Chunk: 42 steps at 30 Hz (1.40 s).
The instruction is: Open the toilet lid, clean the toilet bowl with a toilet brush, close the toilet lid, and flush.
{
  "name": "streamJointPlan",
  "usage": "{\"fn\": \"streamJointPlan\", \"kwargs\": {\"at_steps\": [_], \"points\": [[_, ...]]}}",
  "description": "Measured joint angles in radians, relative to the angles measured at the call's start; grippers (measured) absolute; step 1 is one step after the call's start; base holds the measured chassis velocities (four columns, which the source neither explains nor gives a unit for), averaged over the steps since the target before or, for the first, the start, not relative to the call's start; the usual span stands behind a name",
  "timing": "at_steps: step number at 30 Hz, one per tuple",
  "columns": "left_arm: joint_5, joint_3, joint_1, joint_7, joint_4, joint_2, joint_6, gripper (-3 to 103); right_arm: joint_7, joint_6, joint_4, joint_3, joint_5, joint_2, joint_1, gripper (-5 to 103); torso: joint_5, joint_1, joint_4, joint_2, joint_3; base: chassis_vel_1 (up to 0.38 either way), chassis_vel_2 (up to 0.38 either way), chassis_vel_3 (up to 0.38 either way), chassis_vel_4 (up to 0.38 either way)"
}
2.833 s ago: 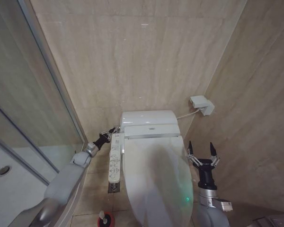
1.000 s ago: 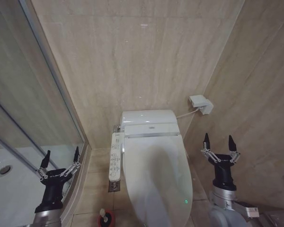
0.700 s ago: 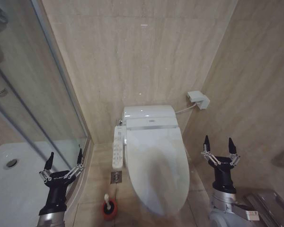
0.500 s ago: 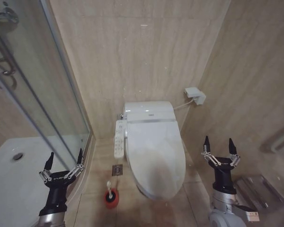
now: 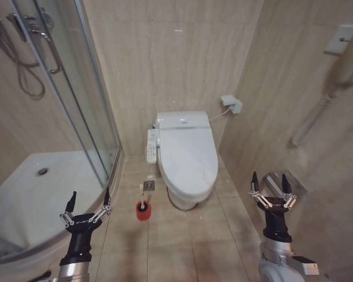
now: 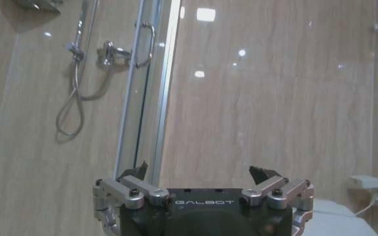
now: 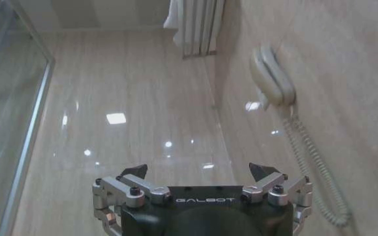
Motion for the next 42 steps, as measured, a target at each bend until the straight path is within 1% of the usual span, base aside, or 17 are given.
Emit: {"fn": "streamJointPlan", "kwargs": {"at_steps": [3, 8, 14, 19, 25, 29, 33, 36, 38, 42], "points": [[-0.002, 0.001, -0.004, -0.001, 0.006, -0.002, -0.003, 100, -0.002, 0.002, -0.001, -0.001, 0.0, 0.003, -0.001, 100, 0.0, 0.0, 0.0004, 0.0, 0.001, 0.142, -0.126, -0.174, 0.137], [-0.001, 0.013, -0.006, -0.002, 0.006, -0.009, -0.006, 100, -0.005, 0.003, 0.0, 0.0, 0.0, 0.009, -0.004, 100, 0.0002, 0.002, 0.0007, -0.001, 0.001, -0.014, -0.002, 0.029, -0.006], [0.002, 0.019, -0.005, -0.006, 0.008, -0.002, -0.007, 100, -0.007, 0.003, 0.002, -0.002, -0.002, 0.015, -0.009, 100, 0.0, 0.002, 0.0007, -0.001, 0.001, -0.063, 0.07, 0.082, -0.066], [0.001, 0.015, -0.011, -0.008, 0.026, -0.006, -0.011, 100, -0.001, 0.004, -0.004, -0.006, -0.009, 0.023, -0.008, 100, 0.0001, 0.001, 0.0003, -0.001, 0.001, 0.0, 0.0, 0.0, 0.0], [0.002, 0.041, -0.021, -0.008, 0.038, -0.009, -0.013, 100, 0.01, 0.004, -0.005, 0.013, -0.014, 0.021, -0.014, 100, 0.0001, 0.001, 0.0006, -0.001, 0.001, 0.0, 0.0, 0.0, 0.0], [0.002, 0.047, -0.03, -0.007, 0.046, -0.006, -0.012, 100, 0.01, 0.004, 0.0, 0.025, -0.014, 0.021, -0.024, 100, 0.0001, 0.001, 0.0003, -0.001, 0.001, 0.0, 0.0, 0.0, 0.0], [0.001, 0.05, -0.037, -0.007, 0.051, -0.01, -0.012, 100, 0.012, 0.004, 0.009, 0.032, -0.014, 0.026, -0.037, 100, 0.0001, 0.001, 0.0006, -0.001, 0.001, 0.0, 0.0, 0.0, 0.0], [0.001, 0.053, -0.044, -0.007, 0.06, -0.014, -0.012, 100, 0.033, 0.0, 0.017, 0.031, -0.026, 0.03, -0.055, 100, 0.0001, 0.001, 0.0005, -0.001, 0.001, 0.0, 0.0, 0.0, 0.0], [0.0, 0.056, -0.048, -0.008, 0.065, -0.014, -0.012, 100, 0.076, -0.022, 0.028, 0.028, -0.051, 0.031, -0.07, 100, 0.0, 0.001, 0.0004, -0.001, 0.001, 0.0, 0.0, 0.0, 0.0], [-0.001, 0.056, -0.049, -0.01, 0.066, -0.01, -0.009, 100, 0.092, -0.03, 0.032, 0.034, -0.062, 0.031, -0.08, 100, 0.0001, 0.001, 0.0004, -0.001, 0.001, 0.0, 0.0, 0.0, 0.0]]}}
